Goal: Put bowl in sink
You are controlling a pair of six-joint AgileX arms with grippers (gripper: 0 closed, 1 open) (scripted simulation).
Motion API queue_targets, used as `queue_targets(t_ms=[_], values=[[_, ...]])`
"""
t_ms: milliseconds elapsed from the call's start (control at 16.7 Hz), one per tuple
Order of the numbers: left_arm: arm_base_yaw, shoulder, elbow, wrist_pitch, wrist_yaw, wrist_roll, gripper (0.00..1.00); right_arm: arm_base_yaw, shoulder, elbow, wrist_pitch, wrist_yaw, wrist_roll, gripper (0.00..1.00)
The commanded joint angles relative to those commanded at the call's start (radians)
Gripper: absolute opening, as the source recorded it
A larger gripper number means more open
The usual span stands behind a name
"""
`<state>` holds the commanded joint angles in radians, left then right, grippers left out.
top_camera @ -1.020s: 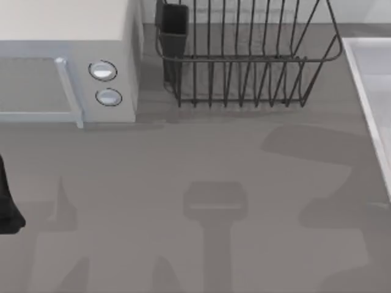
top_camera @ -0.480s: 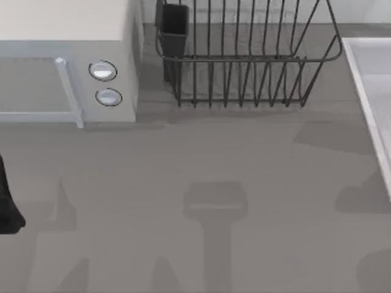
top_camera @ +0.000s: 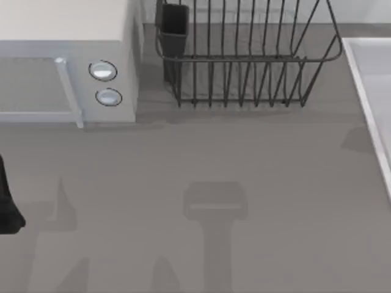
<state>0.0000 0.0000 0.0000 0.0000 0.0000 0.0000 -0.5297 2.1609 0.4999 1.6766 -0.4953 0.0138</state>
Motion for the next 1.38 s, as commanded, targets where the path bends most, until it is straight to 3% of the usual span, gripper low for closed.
queue_targets(t_ms=[420,1200,1380], values=[[0.0,0.0,0.0,0.0,0.0,0.0,1.0,0.002,0.056,-0.011,0.058,0.003,0.001,0.0],[0.0,0.0,0.0,0.0,0.0,0.0,1.0,0.002,0.056,-0.011,0.058,0.003,0.001,0.98],[0.0,0.0,0.0,0.0,0.0,0.0,1.0,0.002,0.056,-0.011,0.058,0.003,0.001,1.0]])
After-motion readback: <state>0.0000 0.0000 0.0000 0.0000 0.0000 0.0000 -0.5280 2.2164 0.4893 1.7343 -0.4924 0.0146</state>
